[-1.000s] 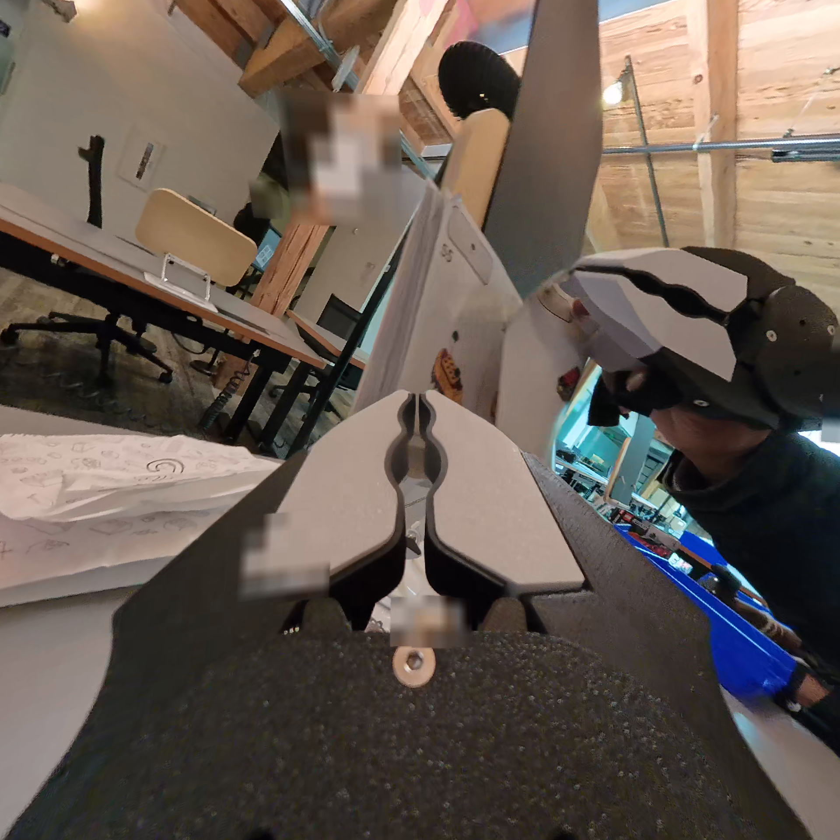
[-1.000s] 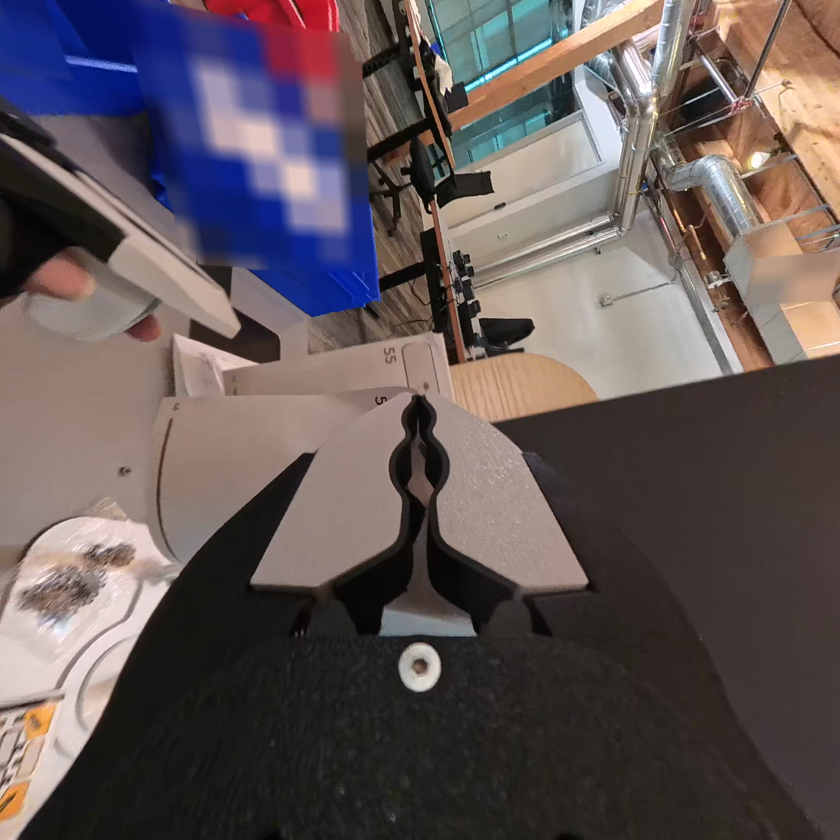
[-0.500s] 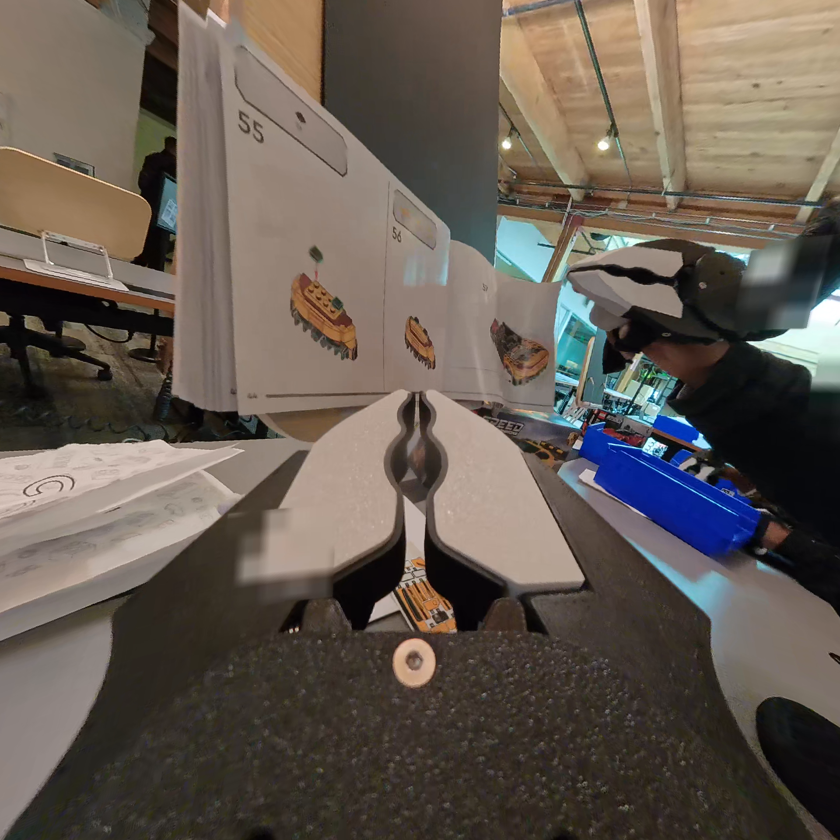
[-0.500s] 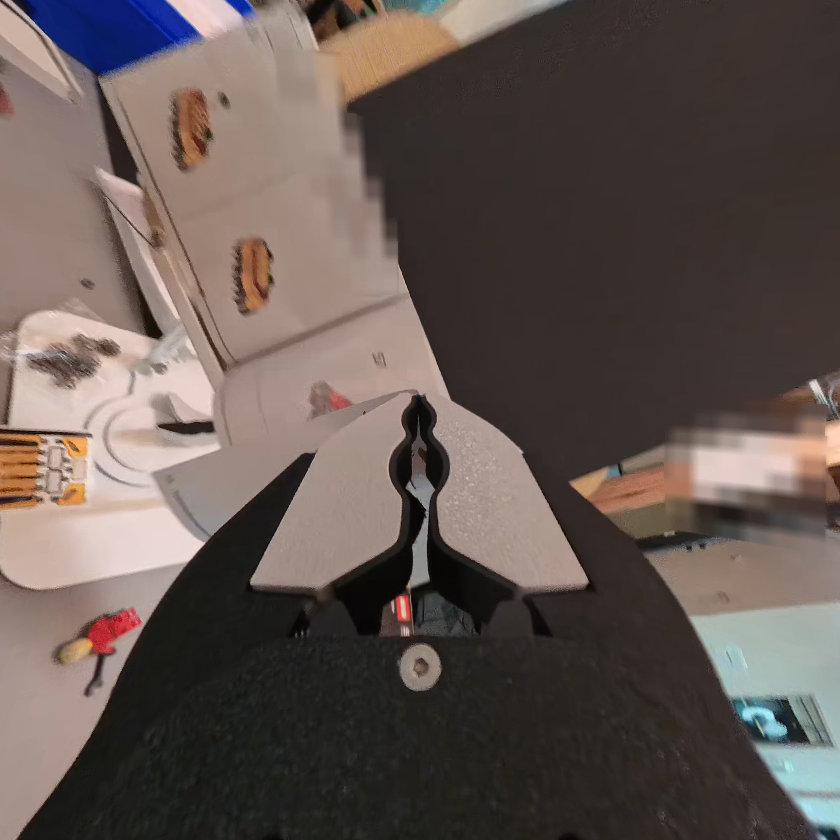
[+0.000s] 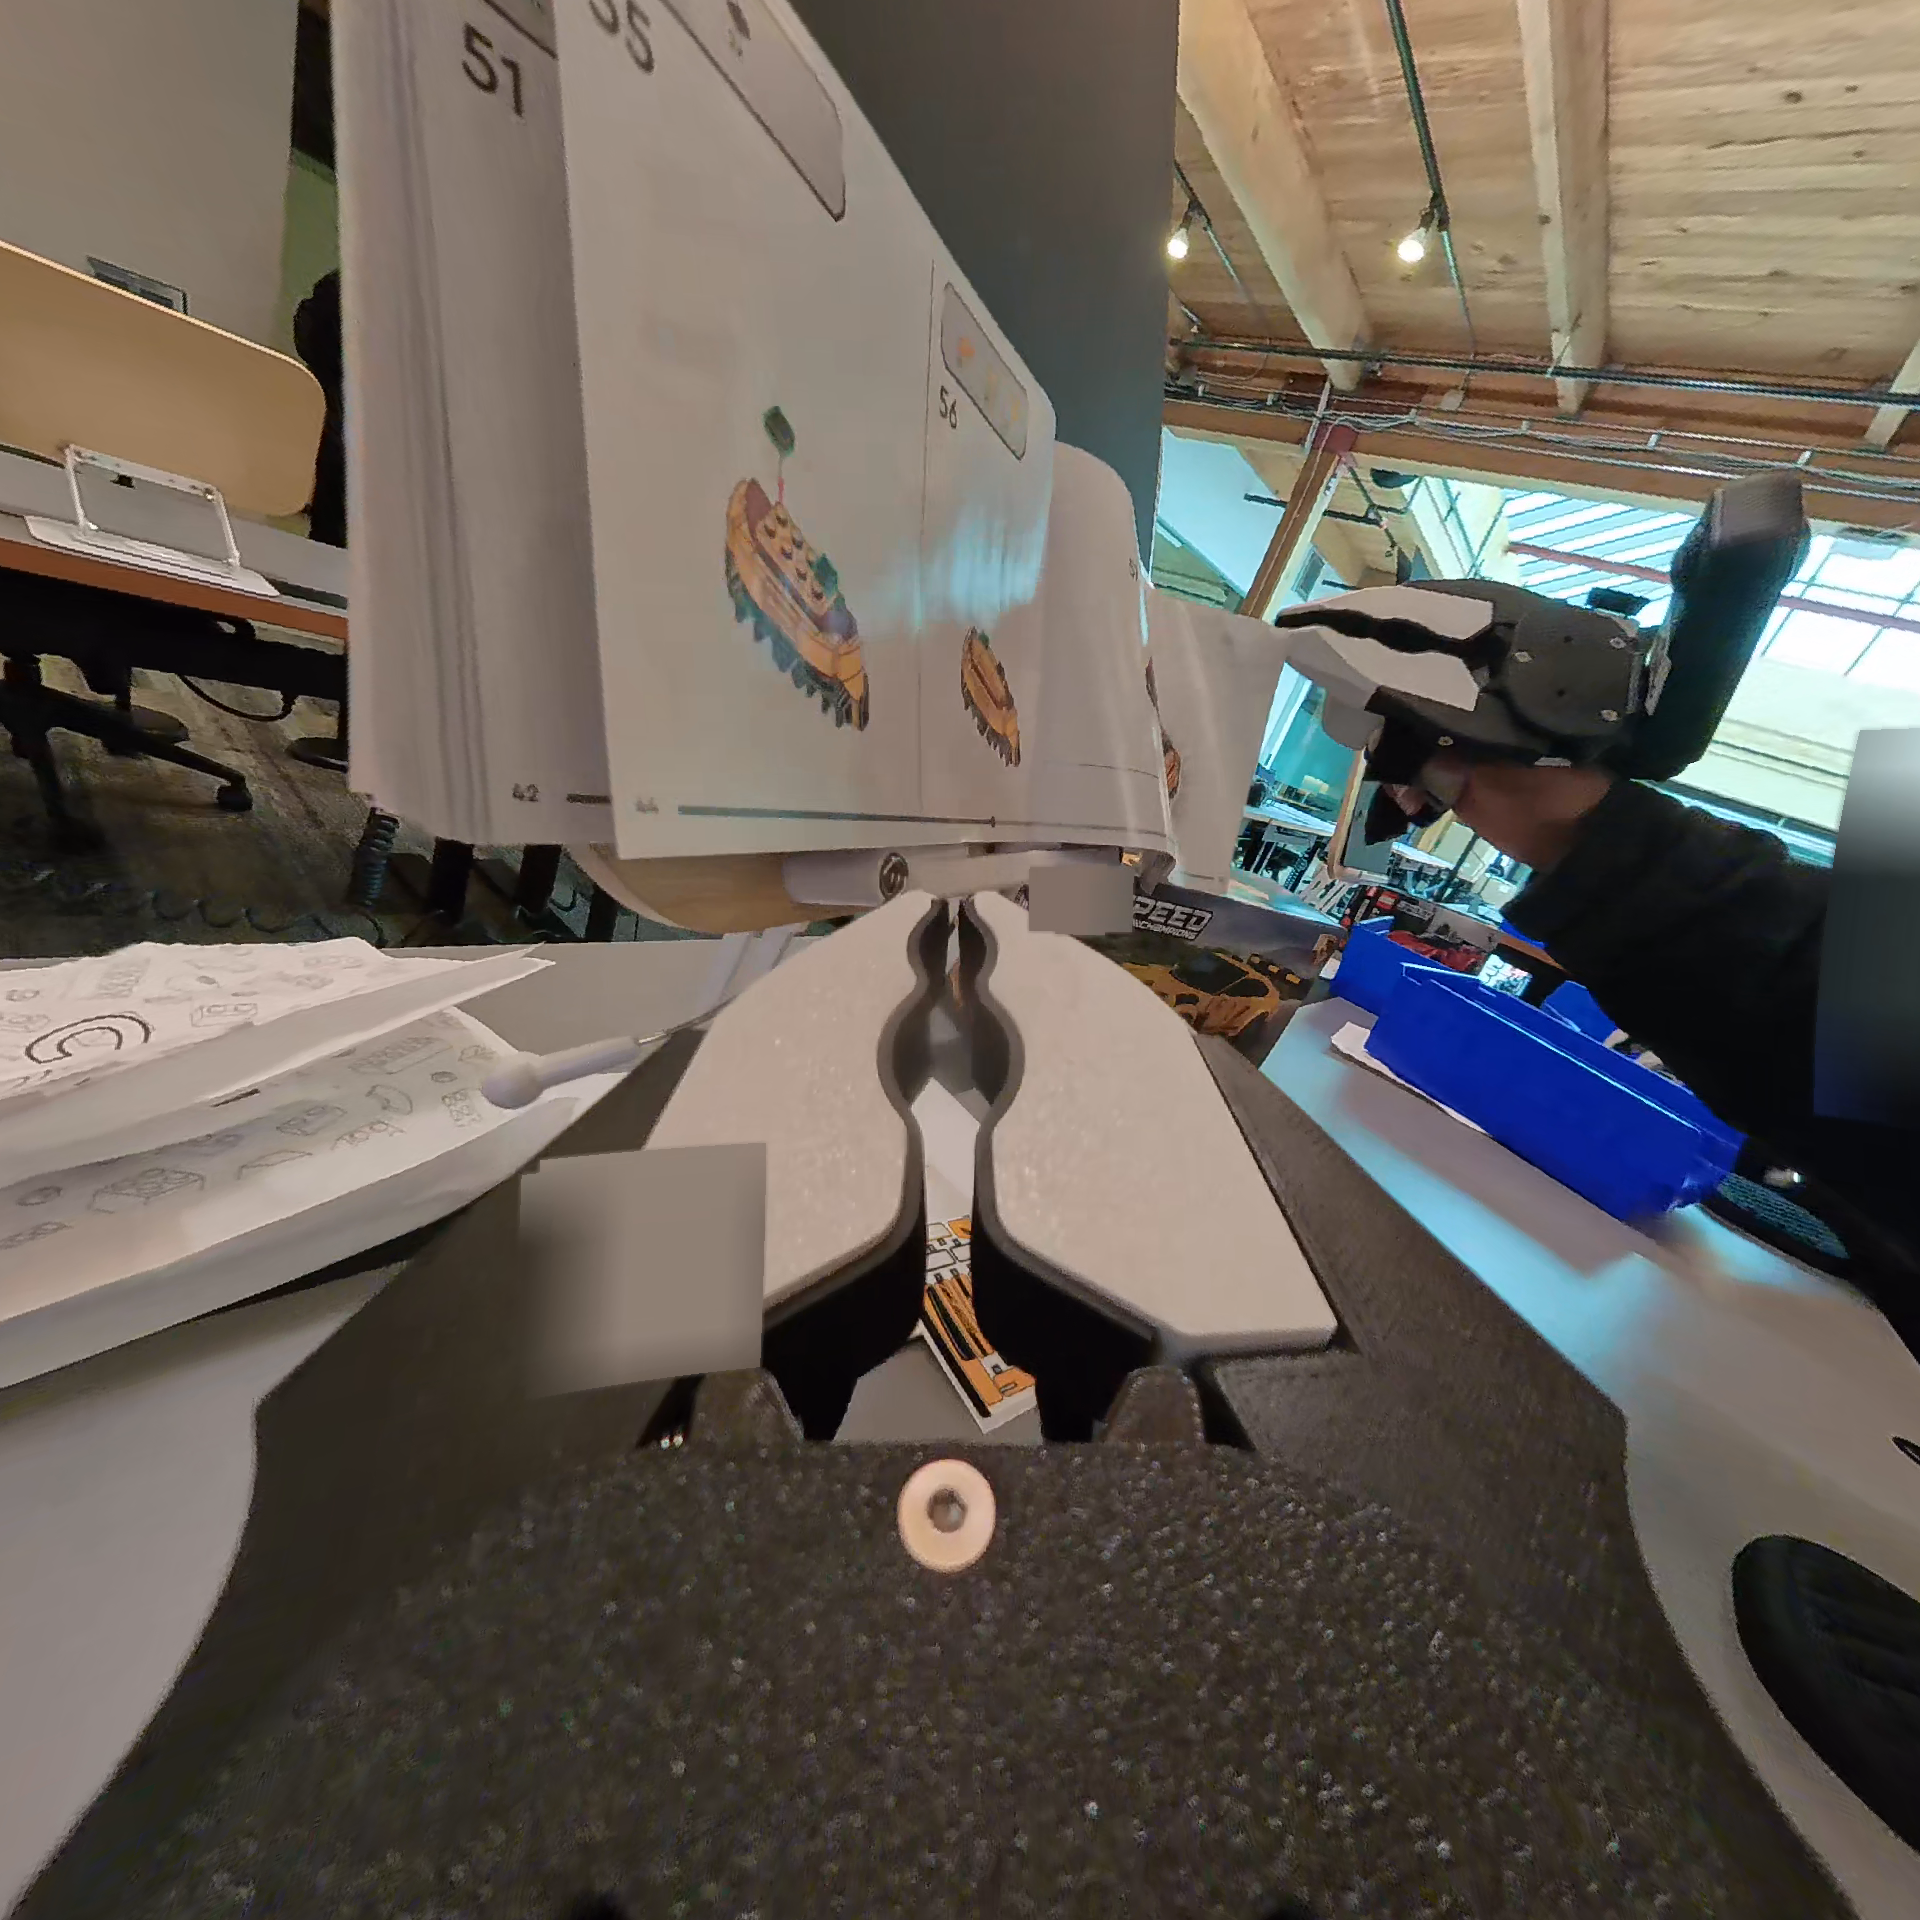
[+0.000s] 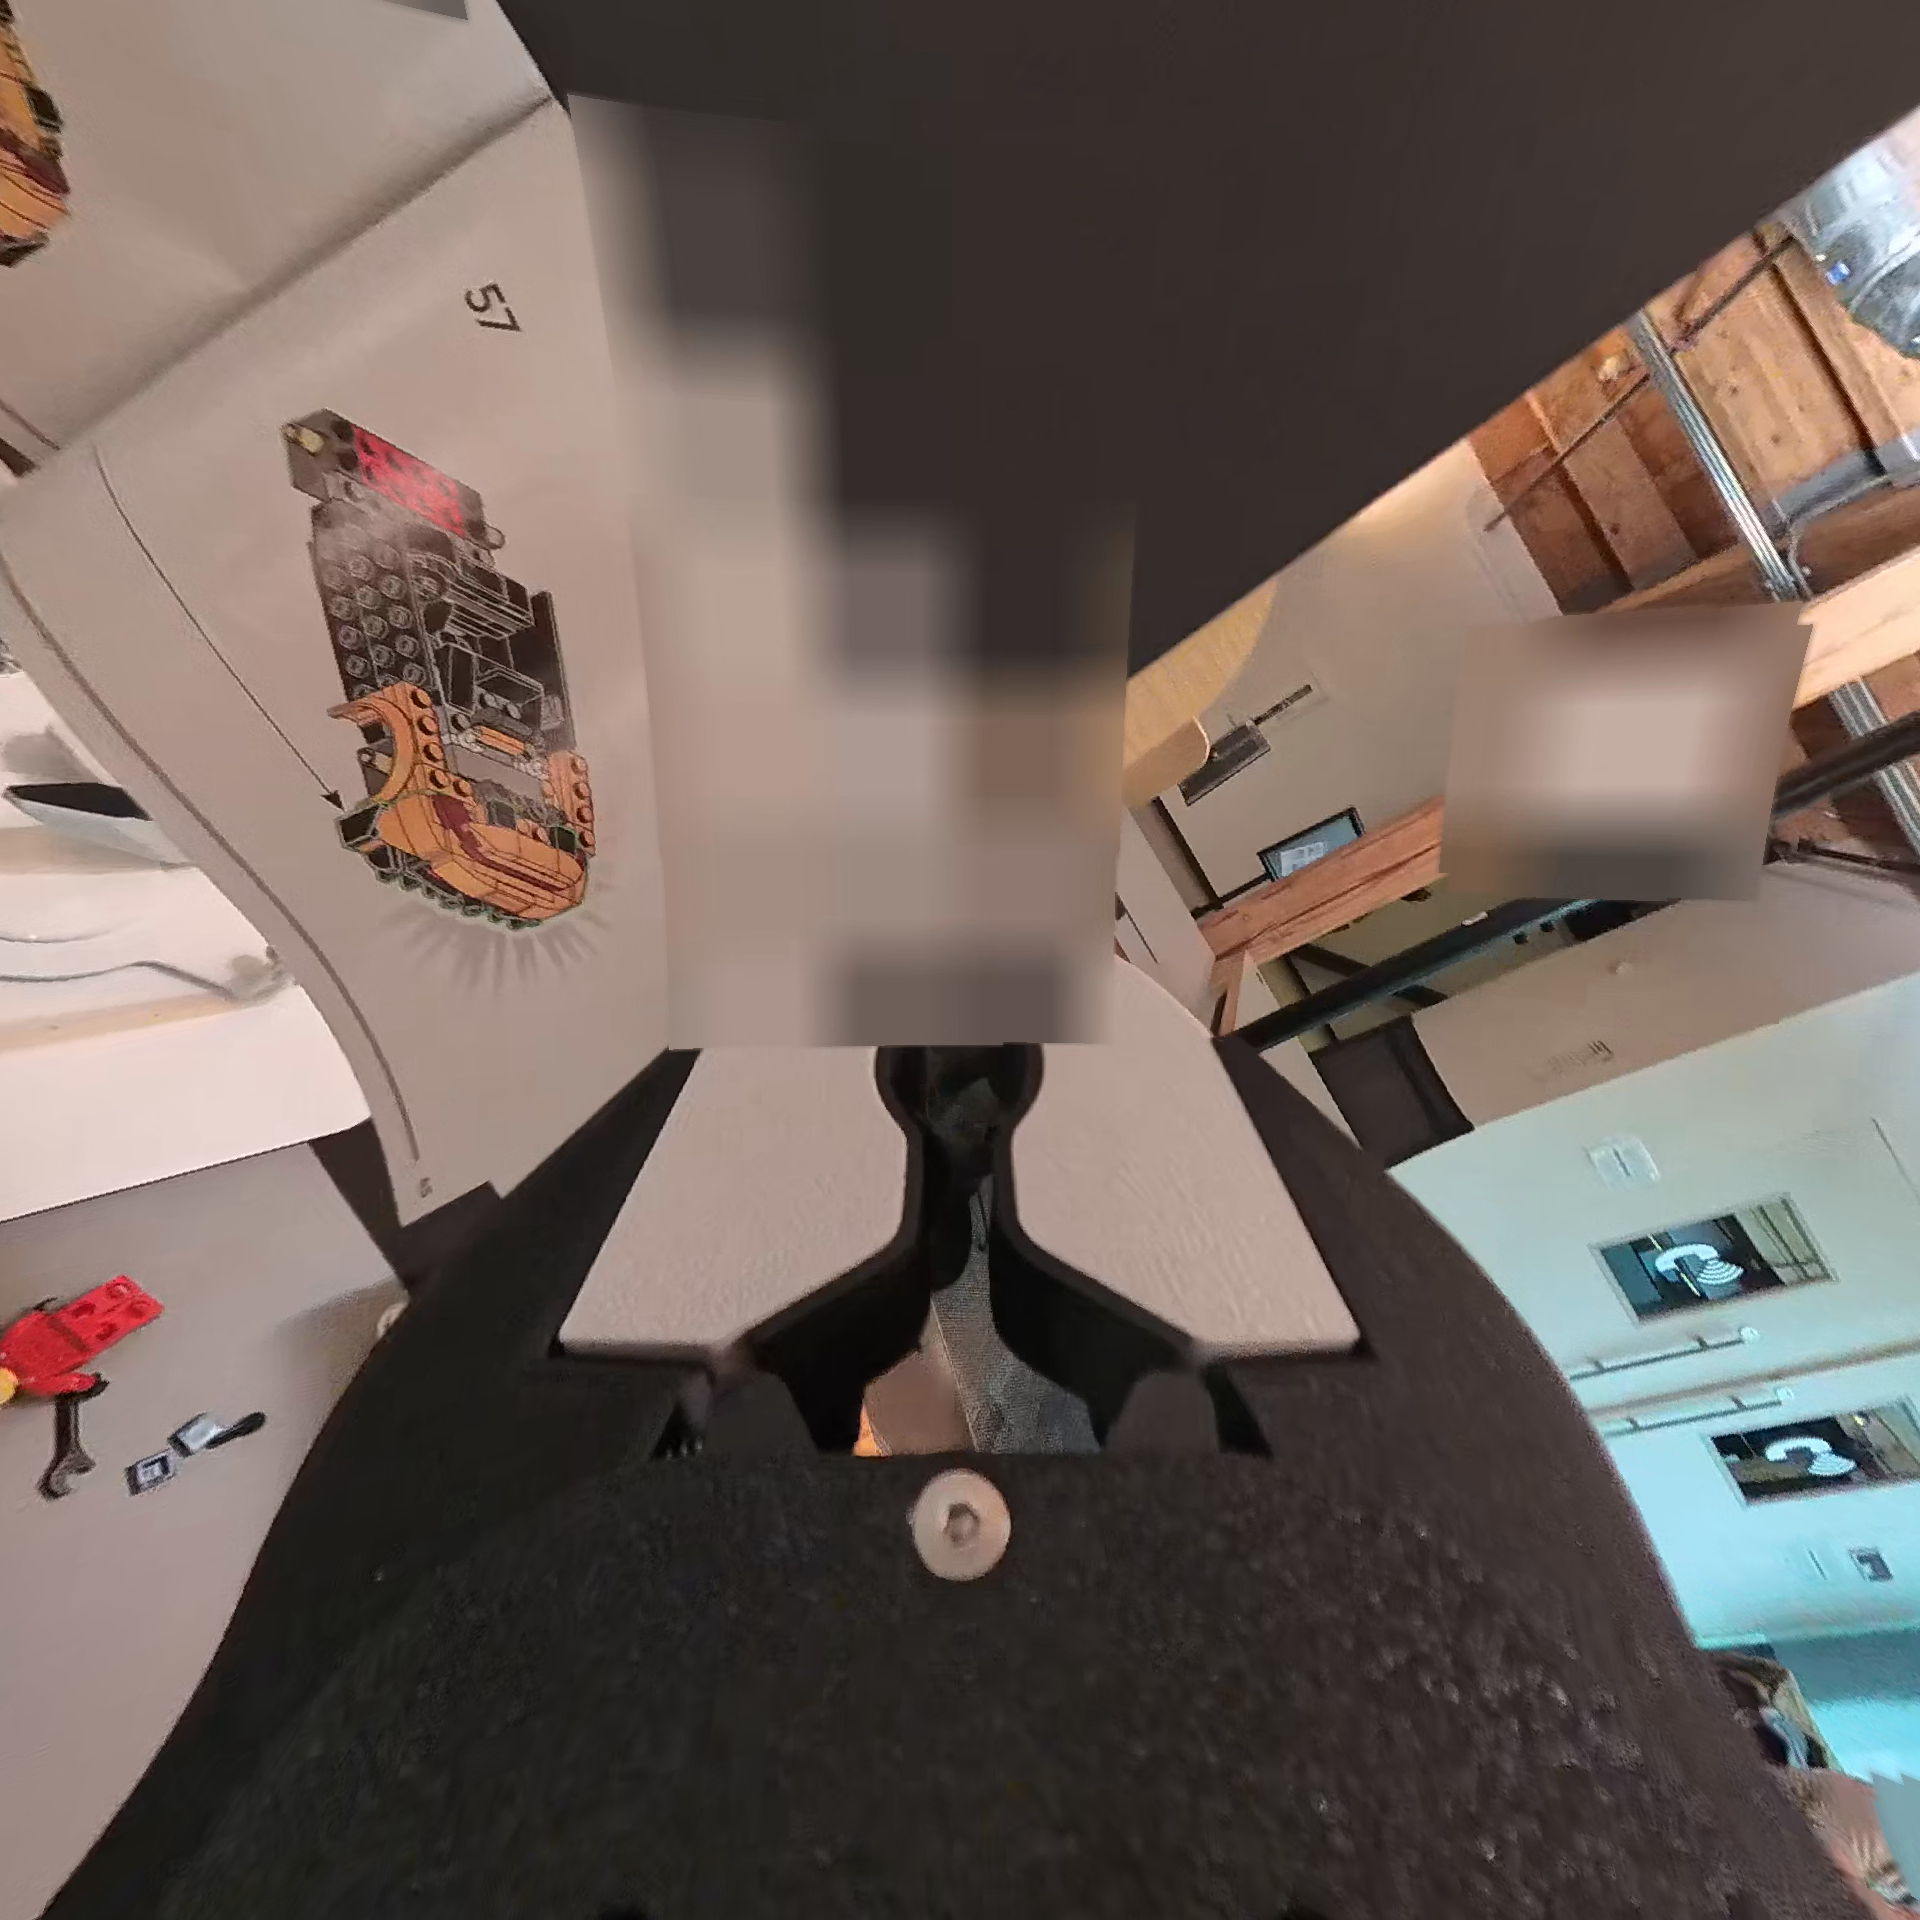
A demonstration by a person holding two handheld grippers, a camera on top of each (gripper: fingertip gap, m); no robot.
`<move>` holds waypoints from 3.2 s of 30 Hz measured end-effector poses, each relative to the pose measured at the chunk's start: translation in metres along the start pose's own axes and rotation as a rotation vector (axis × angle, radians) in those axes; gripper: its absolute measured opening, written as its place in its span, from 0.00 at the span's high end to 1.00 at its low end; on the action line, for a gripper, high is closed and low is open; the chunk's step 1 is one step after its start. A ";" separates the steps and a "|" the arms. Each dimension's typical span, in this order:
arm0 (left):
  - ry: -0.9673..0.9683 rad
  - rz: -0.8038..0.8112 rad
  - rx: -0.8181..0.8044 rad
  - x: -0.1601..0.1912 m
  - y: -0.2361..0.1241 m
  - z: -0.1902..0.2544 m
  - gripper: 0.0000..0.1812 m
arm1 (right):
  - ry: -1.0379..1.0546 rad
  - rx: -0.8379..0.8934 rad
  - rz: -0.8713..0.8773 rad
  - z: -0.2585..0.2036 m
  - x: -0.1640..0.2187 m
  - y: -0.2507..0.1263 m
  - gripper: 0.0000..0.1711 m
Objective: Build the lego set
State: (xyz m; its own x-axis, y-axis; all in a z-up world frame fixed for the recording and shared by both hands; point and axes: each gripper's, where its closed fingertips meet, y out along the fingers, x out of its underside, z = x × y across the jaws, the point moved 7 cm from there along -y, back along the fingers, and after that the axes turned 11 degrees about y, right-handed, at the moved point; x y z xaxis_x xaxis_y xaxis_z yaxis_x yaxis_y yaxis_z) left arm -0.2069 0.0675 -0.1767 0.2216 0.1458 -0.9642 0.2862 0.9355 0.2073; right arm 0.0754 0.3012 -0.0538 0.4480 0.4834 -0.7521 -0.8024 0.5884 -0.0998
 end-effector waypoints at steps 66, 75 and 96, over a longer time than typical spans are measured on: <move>0.377 -0.234 -0.147 -0.039 0.052 0.023 0.99 | -0.014 -0.136 -0.108 -0.178 -0.070 0.080 0.98; 0.463 -0.357 -0.253 -0.024 0.072 -0.005 1.00 | 0.379 -0.049 0.076 -0.108 -0.033 0.031 0.93; 0.488 -0.363 -0.222 -0.024 0.073 -0.009 1.00 | 0.812 -0.528 -0.077 -0.028 0.069 0.063 0.74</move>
State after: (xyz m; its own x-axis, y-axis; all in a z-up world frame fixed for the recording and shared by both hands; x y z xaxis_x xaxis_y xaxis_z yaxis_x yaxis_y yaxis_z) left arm -0.1993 0.1355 -0.1397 -0.3177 -0.1120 -0.9415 0.0520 0.9894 -0.1353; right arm 0.0448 0.3539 -0.1302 0.2570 -0.2555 -0.9320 -0.9447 0.1369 -0.2981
